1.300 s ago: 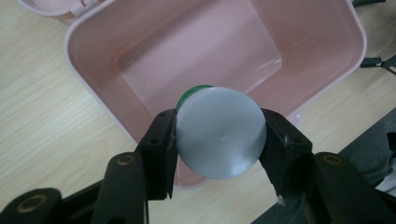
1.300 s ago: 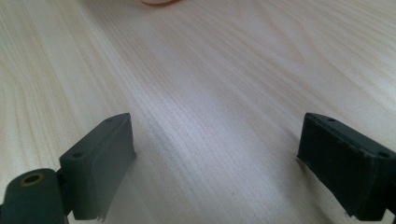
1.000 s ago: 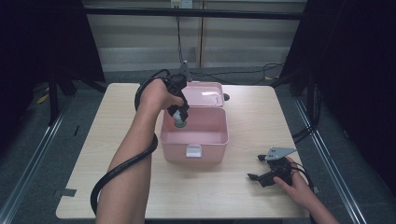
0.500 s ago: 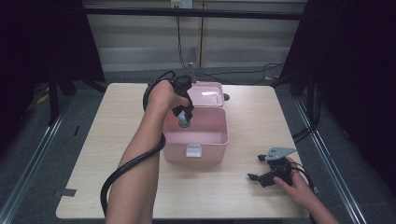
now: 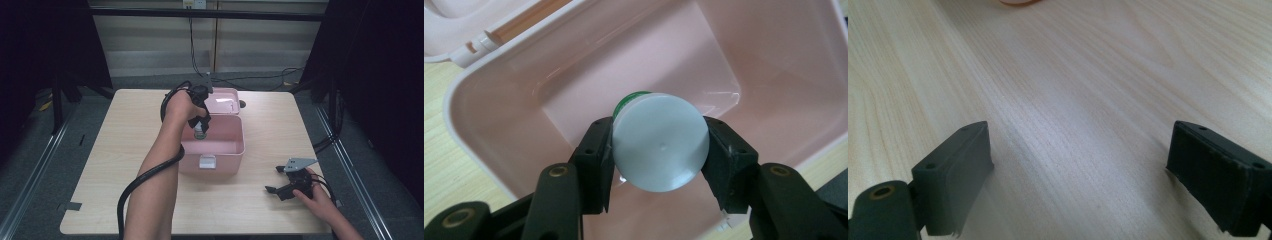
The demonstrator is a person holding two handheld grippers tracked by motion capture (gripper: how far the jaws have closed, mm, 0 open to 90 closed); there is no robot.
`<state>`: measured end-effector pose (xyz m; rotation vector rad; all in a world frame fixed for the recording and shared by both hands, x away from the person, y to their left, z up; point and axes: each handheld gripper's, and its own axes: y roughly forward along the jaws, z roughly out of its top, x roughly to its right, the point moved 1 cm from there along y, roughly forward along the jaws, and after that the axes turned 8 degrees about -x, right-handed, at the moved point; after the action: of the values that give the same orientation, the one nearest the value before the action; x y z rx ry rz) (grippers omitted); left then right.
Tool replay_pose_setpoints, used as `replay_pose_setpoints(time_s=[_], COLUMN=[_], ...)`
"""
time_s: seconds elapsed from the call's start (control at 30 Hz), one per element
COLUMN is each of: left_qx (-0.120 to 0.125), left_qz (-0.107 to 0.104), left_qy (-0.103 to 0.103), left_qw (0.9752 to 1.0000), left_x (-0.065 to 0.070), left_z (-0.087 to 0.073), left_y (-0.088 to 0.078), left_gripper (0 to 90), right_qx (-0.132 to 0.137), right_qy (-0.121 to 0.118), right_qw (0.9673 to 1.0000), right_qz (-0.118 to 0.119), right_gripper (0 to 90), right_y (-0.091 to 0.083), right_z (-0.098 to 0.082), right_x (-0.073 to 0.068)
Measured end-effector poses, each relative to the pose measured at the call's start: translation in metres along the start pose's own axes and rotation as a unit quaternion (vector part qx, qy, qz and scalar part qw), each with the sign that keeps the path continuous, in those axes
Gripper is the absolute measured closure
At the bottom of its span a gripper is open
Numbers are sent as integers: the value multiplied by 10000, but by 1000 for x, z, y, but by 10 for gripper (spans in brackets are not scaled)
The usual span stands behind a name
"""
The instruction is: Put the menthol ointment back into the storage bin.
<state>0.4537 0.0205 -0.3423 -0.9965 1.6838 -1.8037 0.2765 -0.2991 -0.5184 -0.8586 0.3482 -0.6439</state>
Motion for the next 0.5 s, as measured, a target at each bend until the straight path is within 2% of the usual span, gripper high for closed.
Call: replay_pose_setpoints(time_s=[0.1, 0.13, 0.2, 0.27, 0.3, 0.37, 0.4, 0.5], left_qx=[-26, -25, -69, -79, -90, -116, -113, -117], left_qz=[-4, -10, -4, 40, 9, 46, 19, 64], left_qy=[-6, -79, -99, -68, -155, -104, -176, -153], left_qw=[10000, 10000, 9999, 9999, 9998, 9999, 9998, 9998], left_x=[-2, -2, -3, -4, -3, -4, -3, -5], left_z=[2, 3, 6, 7, 9, 10, 11, 14], left_y=[3, 6, 10, 12, 15, 16, 18, 20], left_gripper=[500, 500, 500, 500, 500, 500, 500, 500], right_qx=[1, 0, 0, 0, -1, -2, 0, 1], right_qy=[0, 0, 0, 0, 0, 1, 1, -1], right_qw=[10000, 10000, 10000, 10000, 10000, 10000, 10000, 10000], right_qz=[0, 0, 0, 0, -1, -2, 2, -1], right_gripper=[101, 100, 100, 100, 101, 100, 100, 100], right_y=[0, 0, 0, 0, 0, 0, 0, 0], right_z=[0, 0, 0, 0, 0, 0, 0, 0], right_x=[0, 0, 0, 0, 0, 0, 0, 0])
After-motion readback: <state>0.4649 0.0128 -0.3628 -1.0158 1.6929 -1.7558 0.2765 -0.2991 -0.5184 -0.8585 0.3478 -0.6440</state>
